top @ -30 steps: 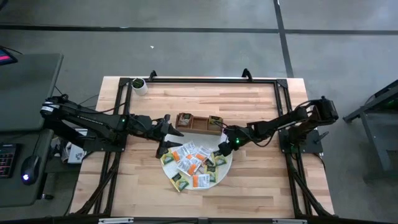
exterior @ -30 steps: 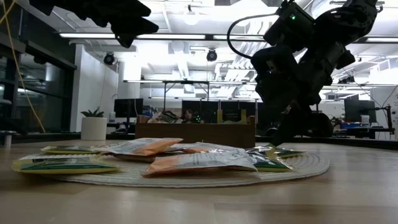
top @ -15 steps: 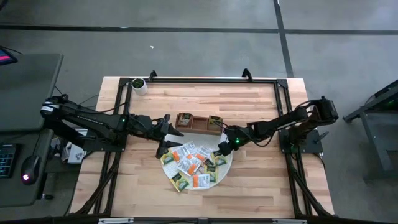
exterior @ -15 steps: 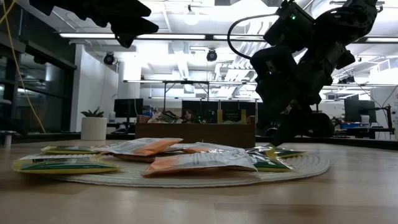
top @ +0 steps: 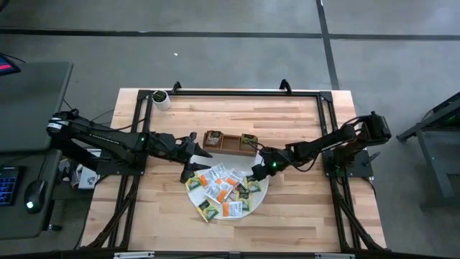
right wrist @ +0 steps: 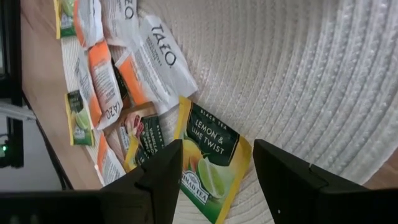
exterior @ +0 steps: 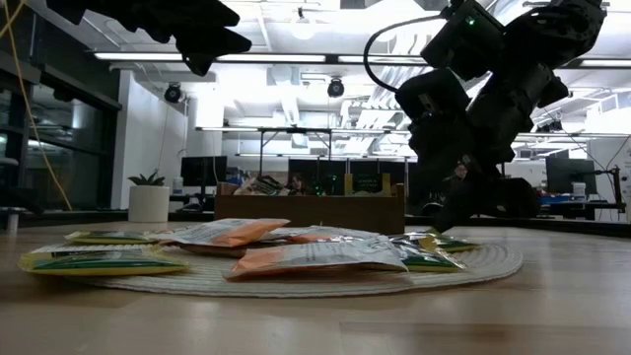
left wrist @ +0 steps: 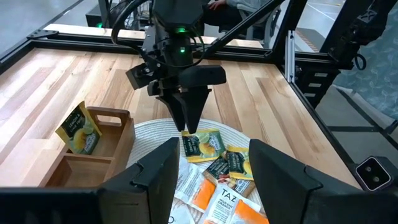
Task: Pick & Place Tea
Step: Put the yellow tea bag into the right section of the wooden organizer
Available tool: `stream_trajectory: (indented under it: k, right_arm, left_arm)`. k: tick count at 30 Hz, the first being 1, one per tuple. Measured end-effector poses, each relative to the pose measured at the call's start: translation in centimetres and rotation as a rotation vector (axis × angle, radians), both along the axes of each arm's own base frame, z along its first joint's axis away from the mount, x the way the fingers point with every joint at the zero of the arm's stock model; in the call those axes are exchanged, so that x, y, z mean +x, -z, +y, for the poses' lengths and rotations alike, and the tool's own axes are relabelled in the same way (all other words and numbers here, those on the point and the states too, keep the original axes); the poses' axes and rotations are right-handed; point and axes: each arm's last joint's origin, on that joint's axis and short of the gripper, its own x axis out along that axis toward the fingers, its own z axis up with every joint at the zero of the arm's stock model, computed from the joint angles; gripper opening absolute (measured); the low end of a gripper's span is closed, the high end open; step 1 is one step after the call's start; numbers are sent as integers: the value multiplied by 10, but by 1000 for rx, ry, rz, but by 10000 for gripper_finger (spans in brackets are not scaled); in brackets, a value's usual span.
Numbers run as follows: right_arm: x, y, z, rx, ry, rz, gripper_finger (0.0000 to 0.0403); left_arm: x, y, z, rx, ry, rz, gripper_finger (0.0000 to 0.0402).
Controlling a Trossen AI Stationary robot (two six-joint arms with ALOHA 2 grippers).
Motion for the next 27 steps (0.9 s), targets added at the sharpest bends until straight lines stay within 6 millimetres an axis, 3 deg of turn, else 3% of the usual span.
stream_trajectory:
  k: [27]
  right_arm:
    - [-1, 2, 8, 30, 58, 22, 193]
  left_arm:
    - [0, 0, 0, 3, -10, -1, 192]
